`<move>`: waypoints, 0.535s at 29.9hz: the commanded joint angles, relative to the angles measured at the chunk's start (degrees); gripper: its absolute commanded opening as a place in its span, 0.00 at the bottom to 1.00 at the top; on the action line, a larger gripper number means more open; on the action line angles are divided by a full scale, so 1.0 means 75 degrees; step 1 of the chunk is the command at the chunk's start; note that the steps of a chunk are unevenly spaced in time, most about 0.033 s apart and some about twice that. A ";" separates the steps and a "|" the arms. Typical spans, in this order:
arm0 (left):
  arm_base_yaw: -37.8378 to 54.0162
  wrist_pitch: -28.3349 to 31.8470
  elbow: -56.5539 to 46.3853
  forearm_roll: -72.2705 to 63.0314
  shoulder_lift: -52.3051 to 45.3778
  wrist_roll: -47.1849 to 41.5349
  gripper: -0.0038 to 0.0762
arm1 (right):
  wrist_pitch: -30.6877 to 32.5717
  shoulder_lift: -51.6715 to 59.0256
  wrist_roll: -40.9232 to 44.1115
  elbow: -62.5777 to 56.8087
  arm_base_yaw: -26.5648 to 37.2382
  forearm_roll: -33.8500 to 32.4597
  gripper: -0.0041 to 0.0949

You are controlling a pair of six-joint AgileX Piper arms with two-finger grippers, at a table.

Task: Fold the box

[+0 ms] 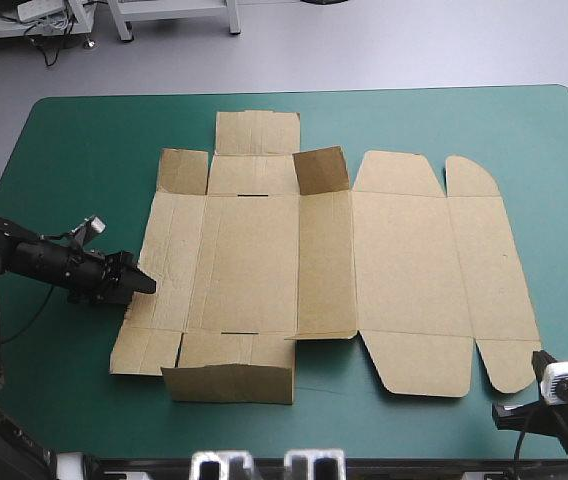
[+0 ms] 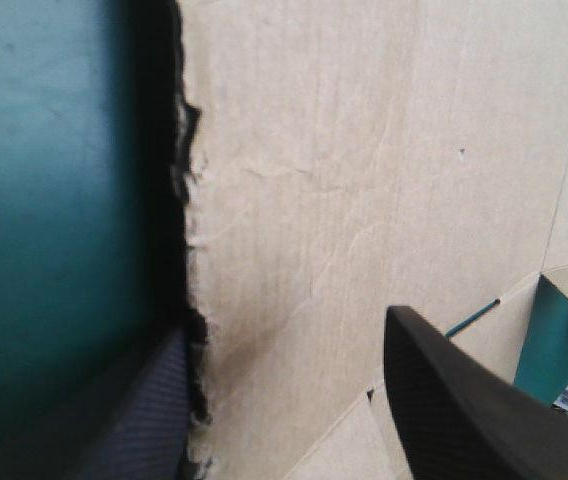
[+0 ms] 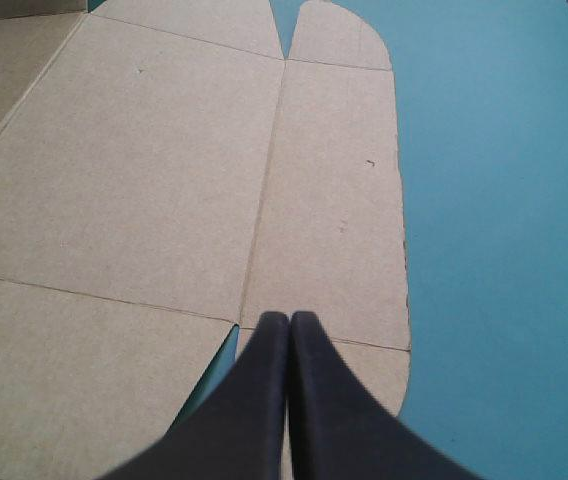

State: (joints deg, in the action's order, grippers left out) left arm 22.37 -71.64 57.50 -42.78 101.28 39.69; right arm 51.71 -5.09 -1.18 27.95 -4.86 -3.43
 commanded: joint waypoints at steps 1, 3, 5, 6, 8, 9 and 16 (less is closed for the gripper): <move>-0.0070 -0.0388 -0.0076 -0.0088 0.0162 -0.0031 0.58 | -0.0516 -0.0140 -0.0047 0.0168 0.0070 -0.0092 0.03; -0.0070 -0.0388 -0.0183 -0.0345 0.0261 -0.0014 0.58 | -0.0516 -0.0140 -0.0047 0.0168 0.0070 -0.0092 0.03; -0.0070 -0.0388 -0.0322 -0.0537 0.0387 0.0155 0.58 | -0.0516 -0.0140 -0.0047 0.0168 0.0070 -0.0092 0.03; -0.0070 -0.0388 -0.0396 -0.0567 0.0420 0.0209 0.58 | -0.0516 -0.0140 -0.0047 0.0168 0.0070 -0.0092 0.03; -0.0086 -0.0388 -0.0515 -0.0529 0.0495 0.0209 0.58 | -0.0516 -0.0140 -0.0047 0.0168 0.0070 -0.0092 0.03; -0.0086 -0.0388 -0.0558 -0.0543 0.0515 0.0209 0.58 | -0.0516 -0.0140 -0.0047 0.0168 0.0070 -0.0092 0.03; -0.0086 -0.0388 -0.0780 -0.0802 0.0527 0.0209 0.58 | -0.0516 -0.0140 -0.0047 0.0168 0.0070 -0.0092 0.03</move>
State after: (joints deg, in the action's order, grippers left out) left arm 23.50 -71.58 53.97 -51.36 104.00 41.19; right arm 51.70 -5.09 -1.18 27.95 -4.86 -3.50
